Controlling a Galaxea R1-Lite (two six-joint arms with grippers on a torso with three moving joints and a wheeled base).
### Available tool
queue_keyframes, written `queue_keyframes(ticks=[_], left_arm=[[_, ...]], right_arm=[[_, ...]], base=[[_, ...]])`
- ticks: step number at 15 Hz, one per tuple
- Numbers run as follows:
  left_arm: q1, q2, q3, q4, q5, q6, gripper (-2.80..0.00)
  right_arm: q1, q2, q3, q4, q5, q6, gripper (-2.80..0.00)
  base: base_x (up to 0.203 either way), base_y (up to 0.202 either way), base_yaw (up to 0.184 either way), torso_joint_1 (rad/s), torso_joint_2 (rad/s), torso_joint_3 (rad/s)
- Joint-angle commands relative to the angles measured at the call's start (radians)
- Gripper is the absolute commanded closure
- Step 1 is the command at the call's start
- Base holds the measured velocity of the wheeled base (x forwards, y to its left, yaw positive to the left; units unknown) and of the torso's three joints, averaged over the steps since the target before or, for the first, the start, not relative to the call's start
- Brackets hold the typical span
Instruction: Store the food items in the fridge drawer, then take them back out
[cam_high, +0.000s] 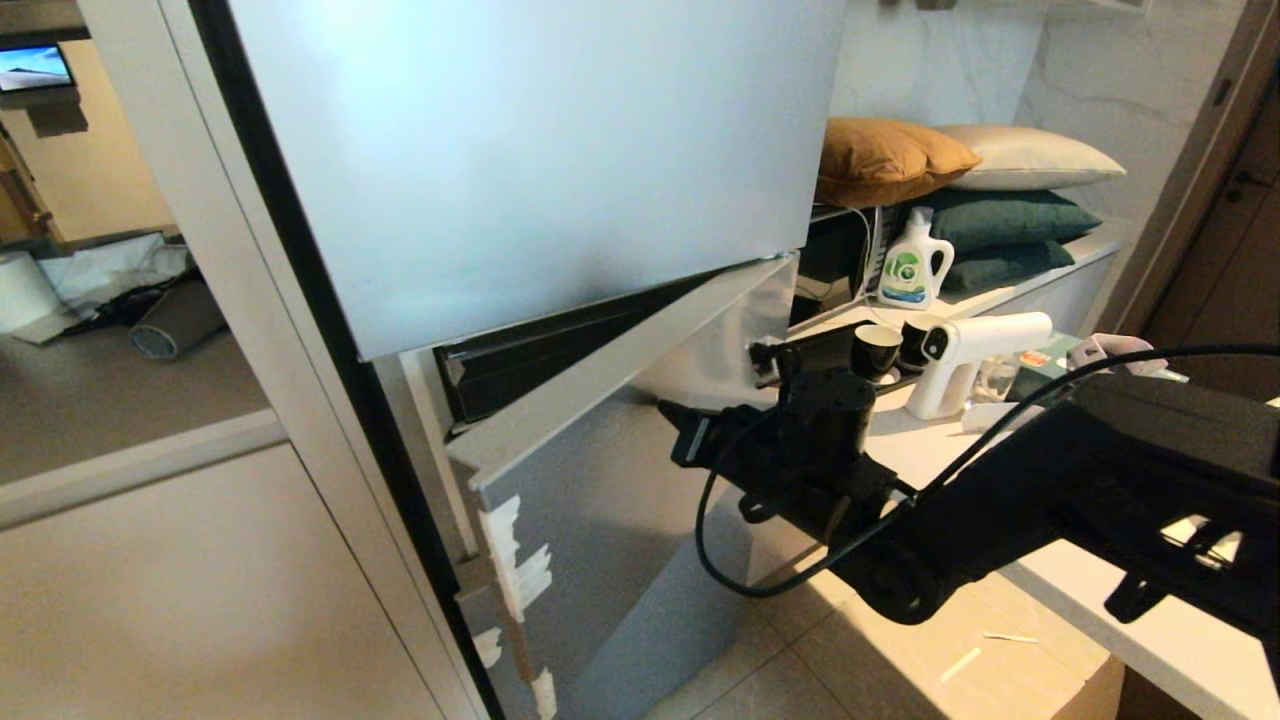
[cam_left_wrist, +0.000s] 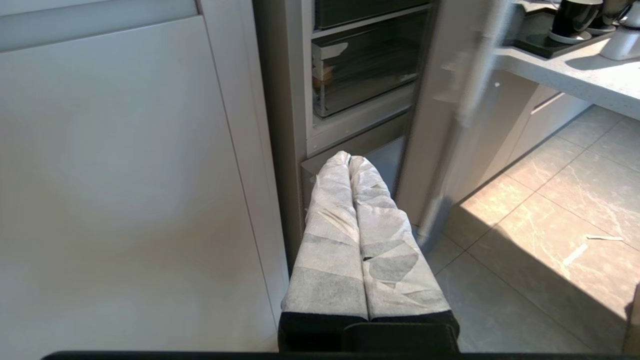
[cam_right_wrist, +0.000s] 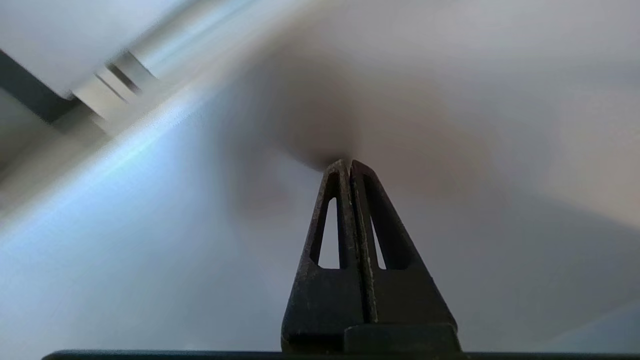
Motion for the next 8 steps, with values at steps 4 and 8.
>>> queue_keyframes(ticks=[4,8], left_arm=[[0.0,0.002,0.0,0.0,0.0,-0.001,0.0],[0.0,0.002,0.0,0.0,0.0,0.0,0.0]], right_arm=[[0.003,-0.206,0.141,0.065,-0.002,0.007,0.0],[0.003,-0.1,0.106,0.084,0.008,0.032,0.0]], base=[[0.0,0.0,0.0,0.0,0.0,0.0],[0.0,0.0,0.0,0.0,0.0,0.0]])
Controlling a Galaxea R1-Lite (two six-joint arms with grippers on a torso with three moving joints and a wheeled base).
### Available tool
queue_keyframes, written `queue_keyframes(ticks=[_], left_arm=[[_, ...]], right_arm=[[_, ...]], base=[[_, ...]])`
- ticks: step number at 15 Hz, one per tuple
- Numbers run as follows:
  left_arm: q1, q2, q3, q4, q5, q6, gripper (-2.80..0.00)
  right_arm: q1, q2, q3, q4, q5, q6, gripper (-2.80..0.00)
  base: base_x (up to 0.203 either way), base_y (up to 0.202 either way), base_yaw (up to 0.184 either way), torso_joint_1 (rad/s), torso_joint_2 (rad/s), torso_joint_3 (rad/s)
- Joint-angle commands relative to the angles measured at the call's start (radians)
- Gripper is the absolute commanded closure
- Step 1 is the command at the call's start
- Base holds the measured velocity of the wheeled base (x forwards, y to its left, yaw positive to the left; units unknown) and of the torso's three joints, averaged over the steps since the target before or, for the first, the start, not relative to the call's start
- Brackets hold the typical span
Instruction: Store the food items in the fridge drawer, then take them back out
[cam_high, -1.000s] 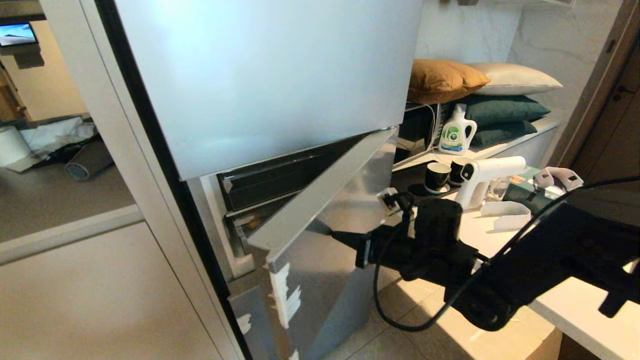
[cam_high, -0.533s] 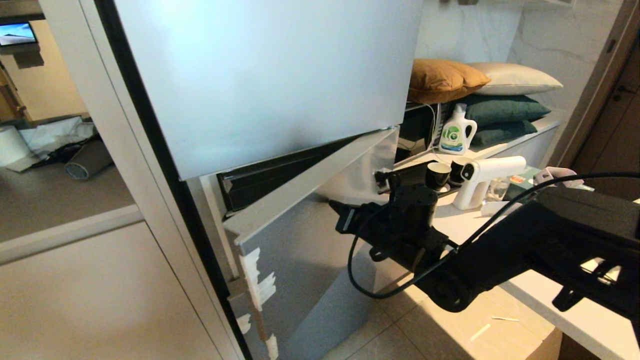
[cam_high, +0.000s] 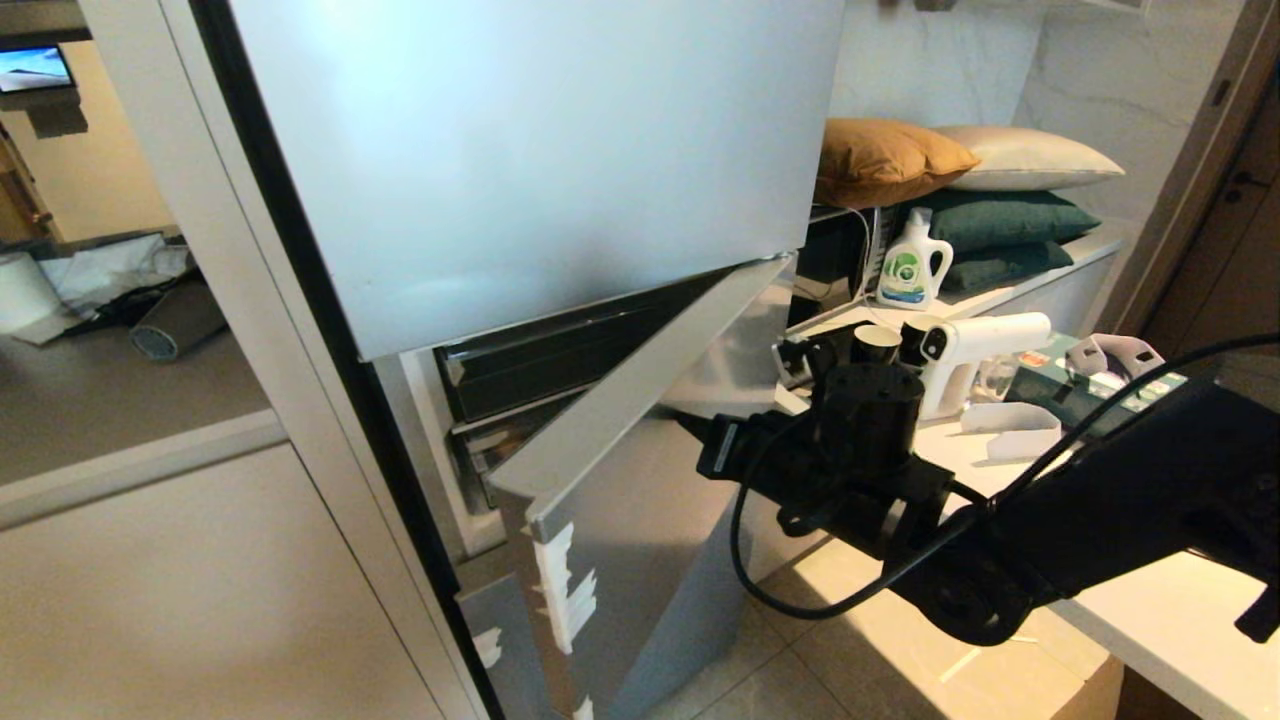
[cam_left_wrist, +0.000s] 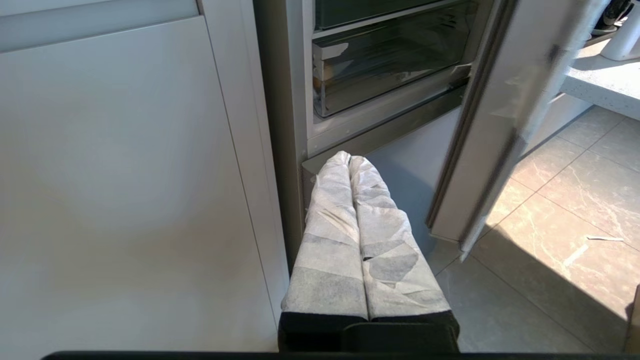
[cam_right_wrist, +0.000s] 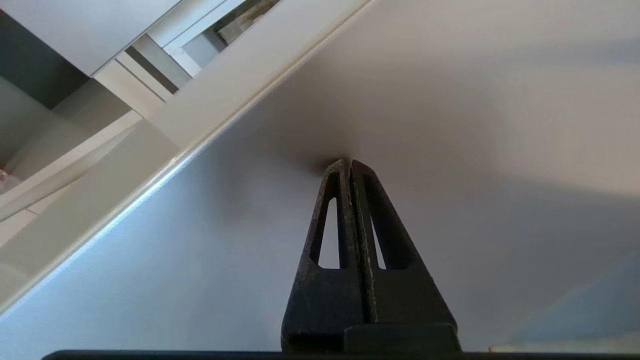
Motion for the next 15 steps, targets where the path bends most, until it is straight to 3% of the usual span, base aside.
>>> queue_keyframes(ticks=[1,9,12,15], left_arm=[[0.0,0.002,0.0,0.0,0.0,0.0,0.0],[0.0,0.002,0.0,0.0,0.0,-0.001,0.0],[0.0,0.002,0.0,0.0,0.0,0.0,0.0],[0.0,0.002,0.0,0.0,0.0,0.0,0.0]], right_arm=[[0.001,0.055,-0.055,-0.008,0.009,0.004,0.0],[-0.003,0.458,-0.66,0.026,0.058,0.005,0.0],[-0.003,0.452,-0.676,0.019,0.045,-0.001,0.0],[0.007,0.326,-0.481,-0.025,0.001,-0.013,0.0]], base=[[0.0,0.0,0.0,0.0,0.0,0.0],[0.0,0.0,0.0,0.0,0.0,0.0],[0.0,0.0,0.0,0.0,0.0,0.0],[0.0,0.0,0.0,0.0,0.0,0.0]])
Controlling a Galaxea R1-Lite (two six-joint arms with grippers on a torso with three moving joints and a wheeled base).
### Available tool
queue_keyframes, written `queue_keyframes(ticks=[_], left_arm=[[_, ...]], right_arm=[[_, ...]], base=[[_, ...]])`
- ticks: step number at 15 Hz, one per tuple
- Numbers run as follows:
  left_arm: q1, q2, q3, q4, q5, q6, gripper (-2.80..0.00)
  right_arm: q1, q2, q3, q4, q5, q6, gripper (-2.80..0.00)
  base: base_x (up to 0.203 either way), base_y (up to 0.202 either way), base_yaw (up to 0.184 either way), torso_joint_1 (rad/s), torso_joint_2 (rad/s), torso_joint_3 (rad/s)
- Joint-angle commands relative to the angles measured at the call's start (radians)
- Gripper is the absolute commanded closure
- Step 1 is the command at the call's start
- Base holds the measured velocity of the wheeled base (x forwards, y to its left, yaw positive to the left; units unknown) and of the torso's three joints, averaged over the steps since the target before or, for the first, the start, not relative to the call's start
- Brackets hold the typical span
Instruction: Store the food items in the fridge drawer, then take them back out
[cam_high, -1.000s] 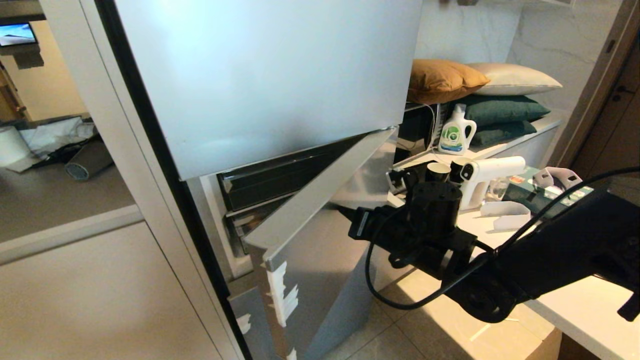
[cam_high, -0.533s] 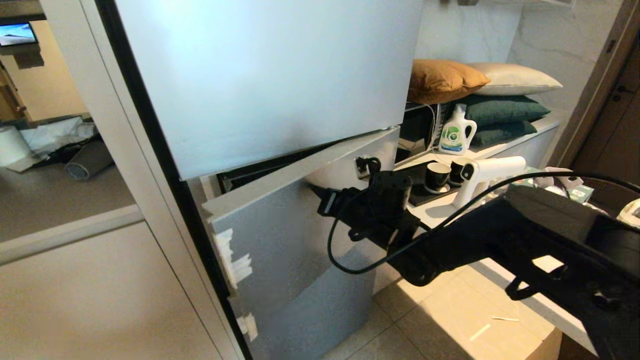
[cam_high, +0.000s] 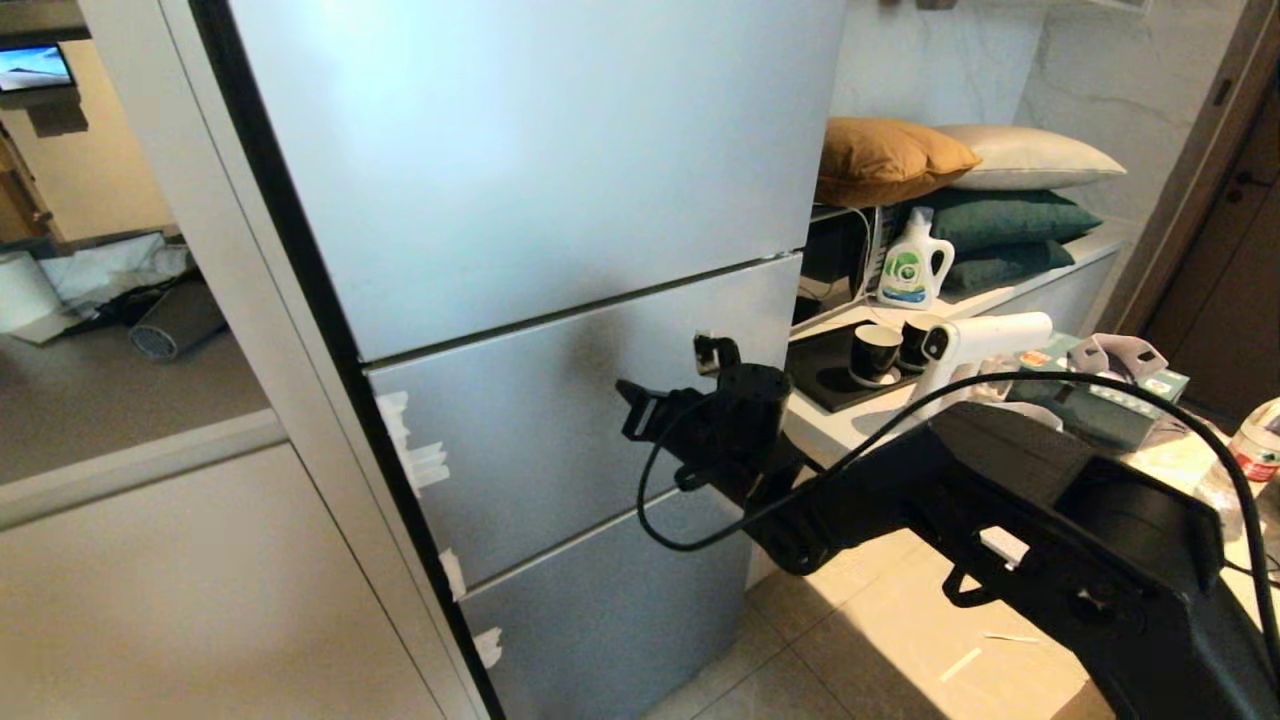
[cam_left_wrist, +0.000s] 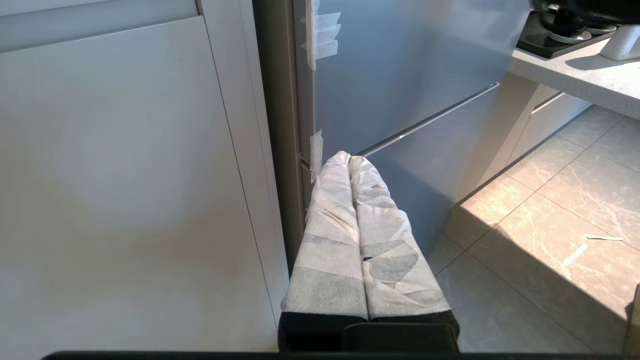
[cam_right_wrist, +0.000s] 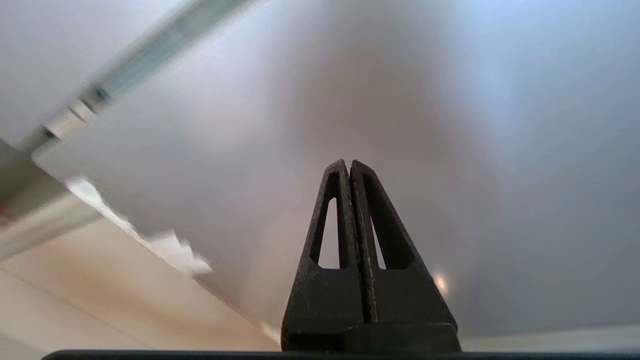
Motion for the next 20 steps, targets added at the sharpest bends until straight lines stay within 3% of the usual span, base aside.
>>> queue_keyframes(ticks=[1,5,8,10,14,17,20], left_arm=[[0.0,0.002,0.0,0.0,0.0,-0.001,0.0],[0.0,0.002,0.0,0.0,0.0,0.0,0.0],[0.0,0.002,0.0,0.0,0.0,-0.001,0.0],[0.0,0.002,0.0,0.0,0.0,0.0,0.0],[0.0,0.002,0.0,0.0,0.0,-0.001,0.0],[0.0,0.002,0.0,0.0,0.0,-0.001,0.0],[0.0,0.002,0.0,0.0,0.0,0.0,0.0]], right_arm=[[0.009,-0.139,0.161,-0.018,-0.005,-0.01,0.0],[0.028,-0.625,0.661,-0.003,-0.032,-0.134,0.0],[-0.003,-1.071,0.936,0.131,-0.146,-0.265,0.0],[-0.151,-1.367,1.089,0.251,-0.172,-0.339,0.0],[-0.543,-1.896,1.338,0.509,-0.005,-0.428,0.0],[-0.662,-2.16,1.449,0.748,0.061,-0.523,0.0],[-0.708,-2.199,1.533,0.892,0.009,-0.596,0.0]], base=[[0.0,0.0,0.0,0.0,0.0,0.0],[0.0,0.0,0.0,0.0,0.0,0.0],[0.0,0.0,0.0,0.0,0.0,0.0],[0.0,0.0,0.0,0.0,0.0,0.0],[0.0,0.0,0.0,0.0,0.0,0.0],[0.0,0.0,0.0,0.0,0.0,0.0],[0.0,0.0,0.0,0.0,0.0,0.0]])
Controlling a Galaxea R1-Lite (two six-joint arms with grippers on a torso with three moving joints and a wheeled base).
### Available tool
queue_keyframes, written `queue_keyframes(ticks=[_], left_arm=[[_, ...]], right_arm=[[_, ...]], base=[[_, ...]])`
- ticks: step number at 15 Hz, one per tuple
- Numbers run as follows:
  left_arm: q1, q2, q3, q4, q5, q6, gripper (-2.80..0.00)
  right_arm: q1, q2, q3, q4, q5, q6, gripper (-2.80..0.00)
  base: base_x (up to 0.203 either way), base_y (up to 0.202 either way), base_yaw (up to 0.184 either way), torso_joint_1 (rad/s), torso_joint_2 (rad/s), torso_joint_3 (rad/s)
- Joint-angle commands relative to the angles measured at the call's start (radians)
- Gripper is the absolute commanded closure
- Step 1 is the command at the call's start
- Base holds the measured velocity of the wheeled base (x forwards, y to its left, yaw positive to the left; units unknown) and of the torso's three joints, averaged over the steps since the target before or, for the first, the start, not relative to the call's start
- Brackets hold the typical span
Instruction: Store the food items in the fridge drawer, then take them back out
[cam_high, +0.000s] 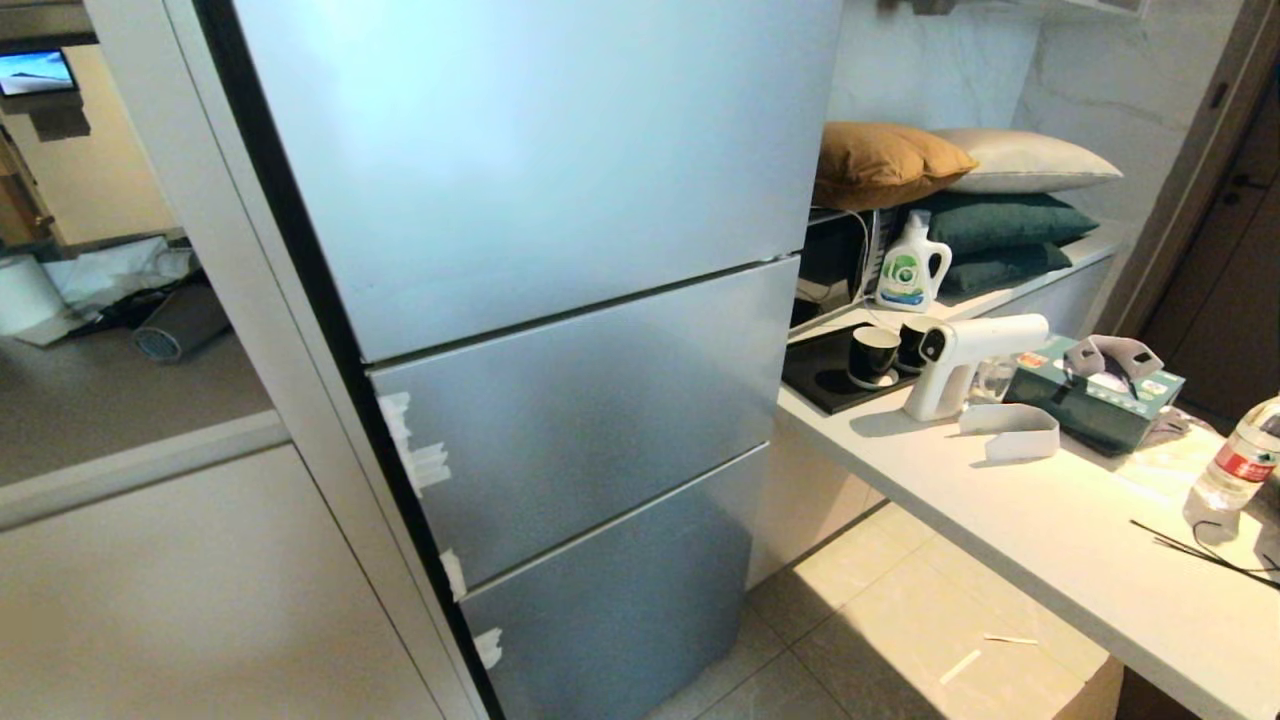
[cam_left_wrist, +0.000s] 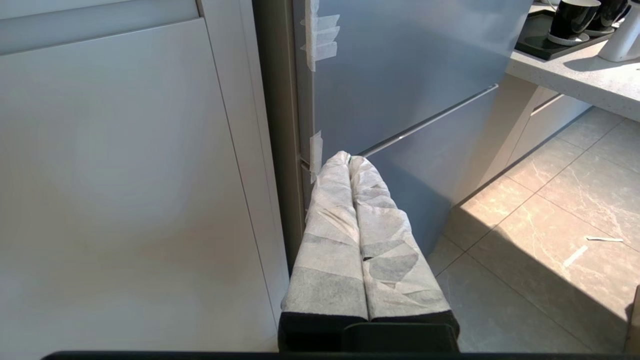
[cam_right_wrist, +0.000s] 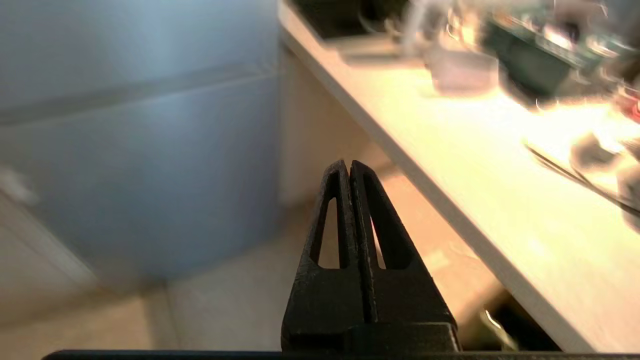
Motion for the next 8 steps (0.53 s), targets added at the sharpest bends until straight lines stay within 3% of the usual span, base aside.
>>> queue_keyframes(ticks=[1,4,8], left_arm=[[0.0,0.002,0.0,0.0,0.0,-0.001,0.0],[0.0,0.002,0.0,0.0,0.0,-0.001,0.0],[0.0,0.002,0.0,-0.002,-0.002,-0.001,0.0]], right_arm=[[-0.006,-0.065,0.037,0.053,0.004,-0.007,0.0],[0.058,-0.147,0.034,0.071,-0.01,-0.005,0.0],[0.059,-0.346,0.039,0.113,-0.047,0.001,0.0]], base=[[0.0,0.0,0.0,0.0,0.0,0.0],[0.0,0.0,0.0,0.0,0.0,0.0],[0.0,0.0,0.0,0.0,0.0,0.0]])
